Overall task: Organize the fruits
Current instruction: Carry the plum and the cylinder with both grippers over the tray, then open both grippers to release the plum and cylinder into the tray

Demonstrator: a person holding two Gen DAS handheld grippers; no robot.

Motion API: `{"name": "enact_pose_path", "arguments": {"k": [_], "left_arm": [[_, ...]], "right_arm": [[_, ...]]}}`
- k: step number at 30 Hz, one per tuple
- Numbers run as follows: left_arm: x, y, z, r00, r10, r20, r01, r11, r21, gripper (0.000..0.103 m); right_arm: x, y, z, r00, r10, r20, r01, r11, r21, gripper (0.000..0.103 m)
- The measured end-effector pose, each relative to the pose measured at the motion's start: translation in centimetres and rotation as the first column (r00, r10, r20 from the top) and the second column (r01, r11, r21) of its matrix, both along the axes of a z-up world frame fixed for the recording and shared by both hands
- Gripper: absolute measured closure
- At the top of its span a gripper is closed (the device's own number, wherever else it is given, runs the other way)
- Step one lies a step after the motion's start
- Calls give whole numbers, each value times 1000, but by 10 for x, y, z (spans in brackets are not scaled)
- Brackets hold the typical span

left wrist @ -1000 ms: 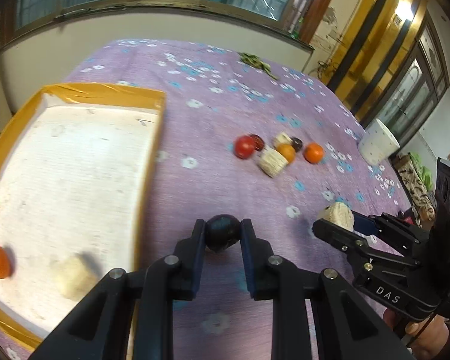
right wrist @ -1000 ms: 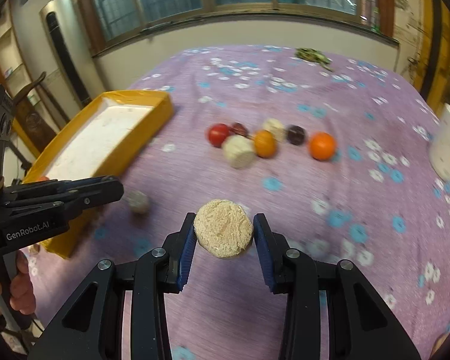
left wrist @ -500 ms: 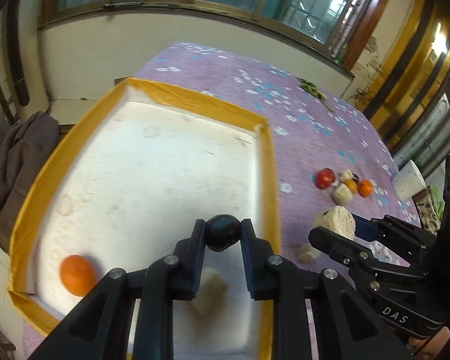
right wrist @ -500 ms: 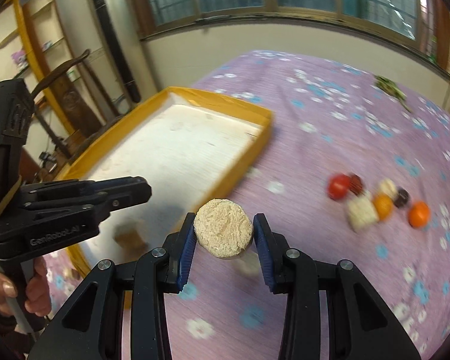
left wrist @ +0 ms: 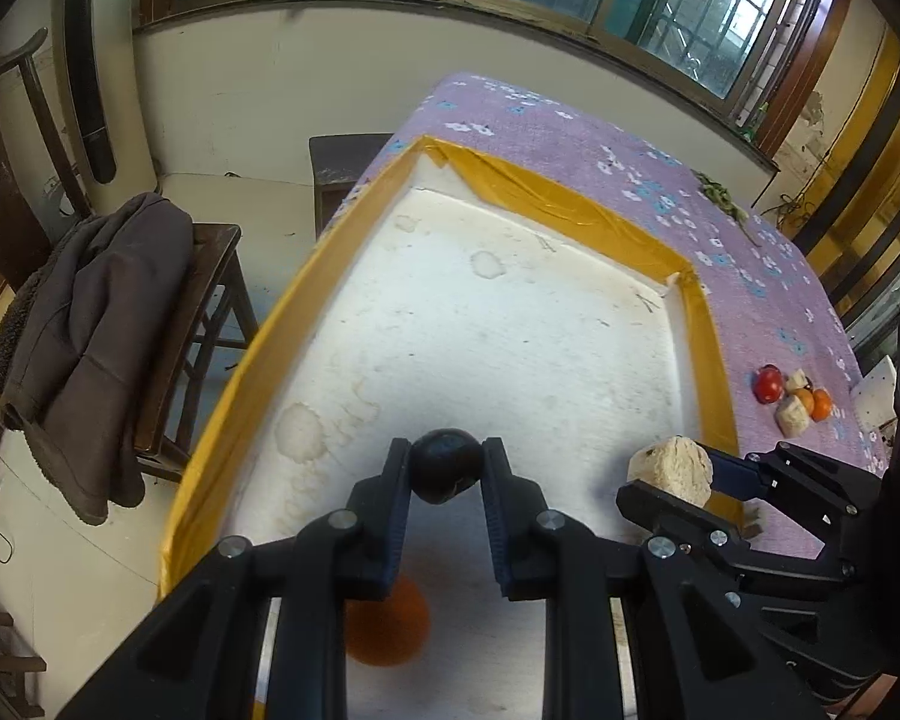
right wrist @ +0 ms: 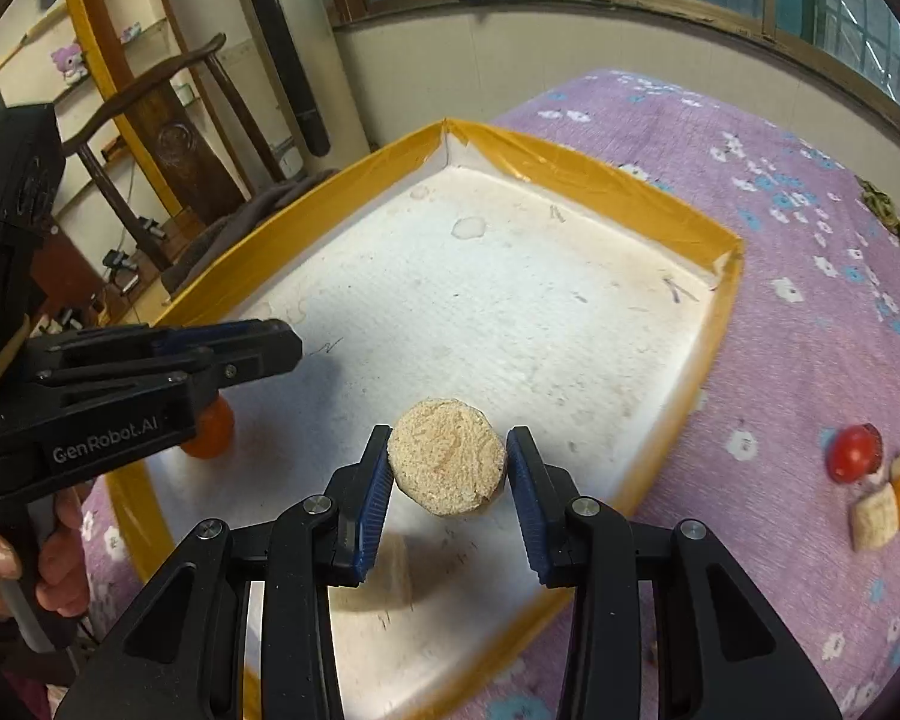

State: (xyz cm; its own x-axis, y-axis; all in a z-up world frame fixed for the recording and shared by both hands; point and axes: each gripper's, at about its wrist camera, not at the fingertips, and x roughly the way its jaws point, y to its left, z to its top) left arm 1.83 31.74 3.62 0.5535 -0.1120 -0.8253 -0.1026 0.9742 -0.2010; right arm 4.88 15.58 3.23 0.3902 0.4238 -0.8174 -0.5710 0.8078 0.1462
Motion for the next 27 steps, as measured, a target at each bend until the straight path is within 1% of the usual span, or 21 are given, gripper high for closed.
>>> {"name": "enact_pose_path", "arguments": {"k": [8,11,17,18,19,20,23,27], "left_arm": [[8,7,-9,1000,-14,-17,14,1000,14,78],[11,8,-14,1000,-14,-27,15,1000,16,78],[13,7,-12,1000,-11,-22,12,999,37,76],[13,7,-12,1000,-8,-23,9,999,41,73],[12,8,-12,1000,-2,-21,3,999,46,66],[11,9,-11,1000,7,-18,-6,999,52,62],[9,10,-10,1000,14,-13,-13,999,49,61],[2,10,-4,999,38,3,-38,998,57,54]], "right_arm": [[3,13,-12,1000,-1,-14,0,999,-42,66],[3,13,-13,1000,-5,0,5,998,-62,66],[1,14,-14,1000,-8,14,10,996,-88,66],[1,13,-13,1000,-10,15,12,996,-90,66],[0,13,-13,1000,-14,16,15,996,-88,65],[-1,11,-12,1000,-19,14,20,996,-83,64],[-2,6,-9,1000,-25,10,26,997,-74,63],[-9,1,-2,999,-27,24,28,997,-69,63]]}}
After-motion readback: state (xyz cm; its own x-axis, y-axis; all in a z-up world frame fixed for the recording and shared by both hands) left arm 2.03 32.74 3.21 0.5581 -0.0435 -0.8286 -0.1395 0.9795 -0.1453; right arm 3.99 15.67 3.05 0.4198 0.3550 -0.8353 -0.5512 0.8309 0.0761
